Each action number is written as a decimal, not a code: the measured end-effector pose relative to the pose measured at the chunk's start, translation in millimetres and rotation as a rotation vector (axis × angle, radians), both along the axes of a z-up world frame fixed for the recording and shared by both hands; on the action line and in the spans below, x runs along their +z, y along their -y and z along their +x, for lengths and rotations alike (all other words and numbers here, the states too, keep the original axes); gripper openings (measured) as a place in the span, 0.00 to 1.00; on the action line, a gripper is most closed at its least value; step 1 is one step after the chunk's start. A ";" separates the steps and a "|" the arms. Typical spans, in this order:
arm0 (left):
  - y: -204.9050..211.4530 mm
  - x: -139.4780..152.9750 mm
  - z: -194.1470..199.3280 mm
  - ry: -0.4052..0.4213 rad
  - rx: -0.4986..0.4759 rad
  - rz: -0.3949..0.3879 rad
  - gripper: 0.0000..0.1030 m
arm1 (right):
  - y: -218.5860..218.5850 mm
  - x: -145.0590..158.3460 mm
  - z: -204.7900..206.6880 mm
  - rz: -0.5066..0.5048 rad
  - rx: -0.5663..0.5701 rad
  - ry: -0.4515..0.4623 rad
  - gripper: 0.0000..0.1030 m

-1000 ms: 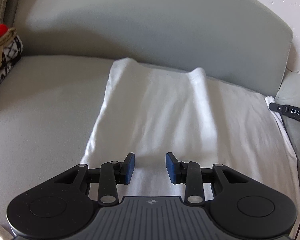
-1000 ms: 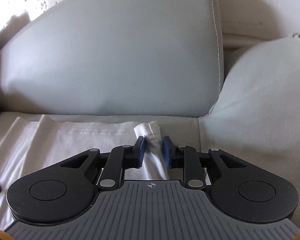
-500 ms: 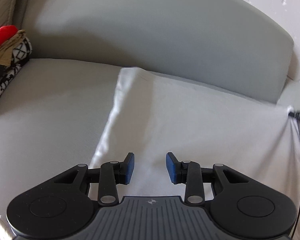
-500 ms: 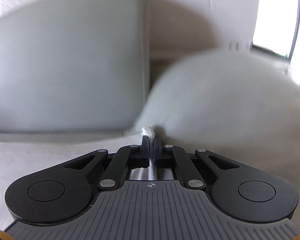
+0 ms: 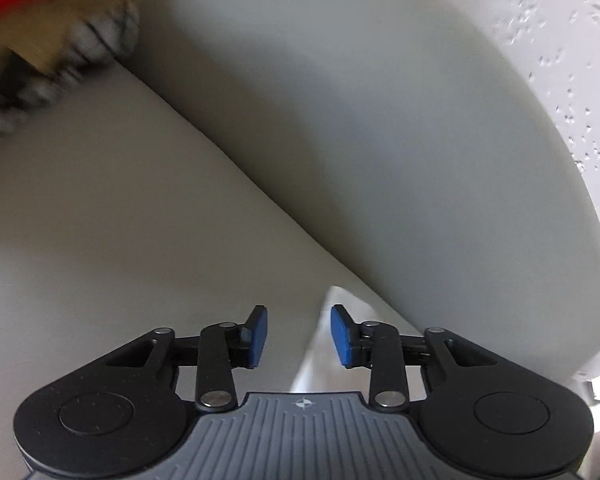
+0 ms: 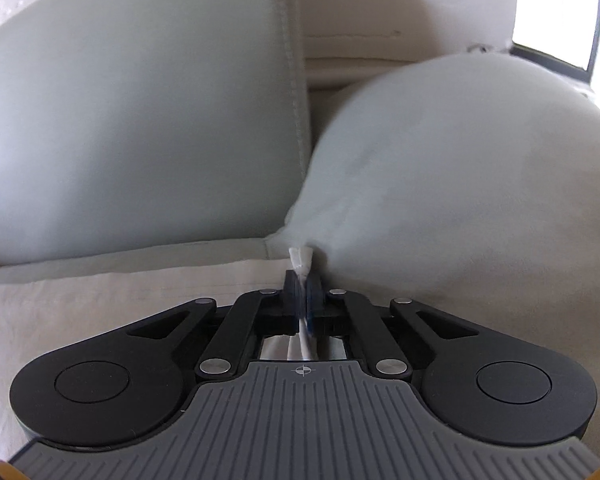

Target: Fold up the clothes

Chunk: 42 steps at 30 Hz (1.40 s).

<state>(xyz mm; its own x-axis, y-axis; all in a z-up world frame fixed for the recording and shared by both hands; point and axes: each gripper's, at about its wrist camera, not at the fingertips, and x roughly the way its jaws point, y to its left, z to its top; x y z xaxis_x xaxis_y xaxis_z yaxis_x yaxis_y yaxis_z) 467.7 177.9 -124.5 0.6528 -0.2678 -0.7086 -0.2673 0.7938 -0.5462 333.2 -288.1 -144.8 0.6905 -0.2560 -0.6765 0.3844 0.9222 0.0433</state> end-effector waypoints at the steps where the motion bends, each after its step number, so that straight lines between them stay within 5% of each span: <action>1: 2.1 -4.9 9.0 -0.016 -0.018 -0.006 0.28 | 1.9 -0.4 -1.3 0.012 -0.007 0.003 0.02; 7: 9.9 -23.0 37.5 -0.009 -0.122 -0.061 0.23 | 6.0 3.4 -10.1 0.064 -0.017 0.014 0.02; 9: 16.4 -25.6 44.0 -0.007 -0.150 -0.055 0.10 | 6.2 4.8 -10.7 0.066 -0.013 0.011 0.02; 10: 21.0 -22.6 44.5 0.006 -0.160 -0.008 0.03 | 6.3 5.3 -10.2 0.065 -0.011 0.010 0.02; 18: 50.4 20.4 19.4 0.219 -0.234 0.498 0.03 | -10.5 6.7 -10.6 -0.046 -0.015 0.051 0.02; 23: 57.8 -9.8 31.1 0.122 -0.220 0.608 0.05 | -25.1 -1.3 -1.6 -0.154 -0.013 0.024 0.02; 26: 68.5 -15.0 25.9 0.138 -0.186 0.710 0.20 | -34.0 -5.6 3.7 -0.220 -0.011 0.006 0.04; 28: 73.2 -4.3 18.6 0.116 -0.160 0.756 0.38 | -39.7 5.7 -2.0 -0.253 -0.016 0.000 0.15; 33: 88.1 45.7 -62.9 0.126 -0.119 0.863 0.34 | -24.4 76.6 -70.0 -0.186 -0.152 0.149 0.30; 39: 60.2 133.4 -166.5 0.100 -0.252 0.718 0.35 | -5.8 162.0 -190.7 0.009 -0.181 0.265 0.42; 42: 62.0 161.4 -217.4 0.082 -0.346 0.661 0.35 | -8.8 181.9 -231.5 0.057 -0.146 0.285 0.49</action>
